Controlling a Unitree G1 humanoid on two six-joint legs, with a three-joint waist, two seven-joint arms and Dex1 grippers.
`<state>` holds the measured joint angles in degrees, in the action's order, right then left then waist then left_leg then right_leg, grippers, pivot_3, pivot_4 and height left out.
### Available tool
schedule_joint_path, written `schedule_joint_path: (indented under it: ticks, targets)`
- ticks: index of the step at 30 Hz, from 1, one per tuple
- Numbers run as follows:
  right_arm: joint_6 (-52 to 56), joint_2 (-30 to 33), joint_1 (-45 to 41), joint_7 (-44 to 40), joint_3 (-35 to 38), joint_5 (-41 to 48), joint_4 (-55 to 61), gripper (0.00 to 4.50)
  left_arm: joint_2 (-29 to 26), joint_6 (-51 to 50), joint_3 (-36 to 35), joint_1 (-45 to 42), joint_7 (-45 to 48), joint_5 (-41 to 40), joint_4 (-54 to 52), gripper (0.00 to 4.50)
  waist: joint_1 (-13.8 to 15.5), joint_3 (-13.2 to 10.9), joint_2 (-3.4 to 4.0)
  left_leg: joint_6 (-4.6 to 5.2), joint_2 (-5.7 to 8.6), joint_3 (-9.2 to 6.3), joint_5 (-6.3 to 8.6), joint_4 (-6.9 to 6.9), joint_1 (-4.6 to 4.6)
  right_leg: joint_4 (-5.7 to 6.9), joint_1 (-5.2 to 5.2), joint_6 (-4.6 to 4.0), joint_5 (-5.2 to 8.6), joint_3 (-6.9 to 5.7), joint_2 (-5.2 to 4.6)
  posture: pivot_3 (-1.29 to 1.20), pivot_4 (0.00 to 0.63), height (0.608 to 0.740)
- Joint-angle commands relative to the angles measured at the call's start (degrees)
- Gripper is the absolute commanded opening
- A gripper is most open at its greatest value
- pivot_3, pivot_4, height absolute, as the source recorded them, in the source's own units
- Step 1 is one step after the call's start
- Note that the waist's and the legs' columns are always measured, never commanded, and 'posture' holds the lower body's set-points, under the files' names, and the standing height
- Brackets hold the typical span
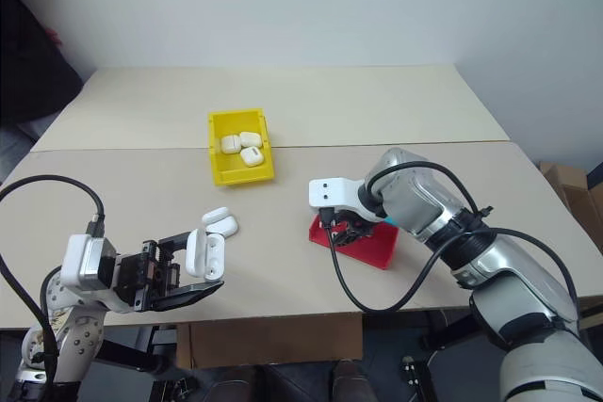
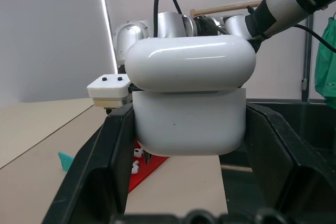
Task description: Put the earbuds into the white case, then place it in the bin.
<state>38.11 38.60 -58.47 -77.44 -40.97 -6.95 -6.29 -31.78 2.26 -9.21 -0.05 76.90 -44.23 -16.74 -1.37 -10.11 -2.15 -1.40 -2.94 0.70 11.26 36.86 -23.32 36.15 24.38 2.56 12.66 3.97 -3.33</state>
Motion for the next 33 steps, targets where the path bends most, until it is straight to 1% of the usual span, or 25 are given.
schedule_joint_path:
  ticks: [1, 10, 14, 27, 30, 31, 33]
  targets:
    - [-2.4, -0.6, -1.8, -0.9, 0.5, -1.9, -1.5, 2.72, -0.3, -0.3, -1.2, 0.2, -0.7, -0.8, -2.3, 2.78, 0.0, 0.0, 0.0, 0.0, 0.0, 0.0, 0.0, 0.0, 0.0, 0.0, 0.0, 0.0, 0.0, 0.0, 0.0, 0.0, 0.15, 0.74]
    - [-5.3, -2.5, -1.5, -2.1, 0.9, -4.4, -4.8, 2.72, -0.2, 0.2, -1.3, 0.8, -1.3, -0.1, -2.4, 2.78, -0.1, 0.0, 0.01, 0.0, 0.0, 0.0, 0.0, 0.0, 0.01, 0.02, 0.01, -0.03, -0.02, -0.01, 0.01, 0.0, 0.15, 0.74]
    - [-5.7, -2.8, -1.3, -2.4, 1.2, -4.8, -5.3, 2.0, -0.3, 0.2, -1.4, 1.0, -1.6, 0.1, -2.5, 2.78, -0.2, 0.0, 0.01, 0.0, 0.0, 0.0, 0.0, 0.0, 0.01, 0.02, 0.0, -0.04, -0.02, -0.01, 0.01, 0.0, 0.15, 0.74]
    - [-7.4, -3.4, -0.7, -2.4, 1.6, -6.3, -6.5, 2.0, -0.4, 0.1, -1.5, 0.8, -2.5, 0.7, -2.2, 2.78, -1.0, 0.0, 0.01, 0.0, 0.0, -0.01, 0.0, 0.0, 0.02, 0.03, 0.0, -0.03, -0.02, -0.01, 0.01, 0.0, 0.15, 0.74]
    - [-7.4, -3.4, -0.6, -2.4, 1.7, -6.4, -6.5, 1.42, -0.3, 0.0, -1.5, 0.6, -2.5, 0.7, -2.2, 2.78, -1.0, 0.0, 0.01, 0.0, 0.0, -0.01, 0.0, 0.0, 0.02, 0.03, 0.0, -0.03, -0.02, -0.01, 0.01, 0.0, 0.15, 0.74]
    - [-7.8, -3.4, -0.6, -2.4, 1.7, -6.4, -6.4, 1.13, -0.4, 0.0, -1.5, 0.6, -2.5, 0.8, -2.3, 2.78, -1.0, 0.0, 0.01, 0.0, 0.0, -0.01, 0.0, 0.0, 0.02, 0.03, -0.01, -0.03, -0.02, -0.01, 0.01, 0.0, 0.15, 0.74]
    - [-7.8, -3.5, -0.6, -2.3, 1.7, -6.5, -6.4, 1.13, -0.4, -0.1, -1.5, 0.7, -2.6, 0.7, -2.4, 2.78, -1.0, 0.0, 0.01, 0.0, 0.0, -0.01, 0.0, 0.0, 0.02, 0.03, -0.01, -0.03, -0.02, -0.01, 0.01, 0.0, 0.15, 0.74]
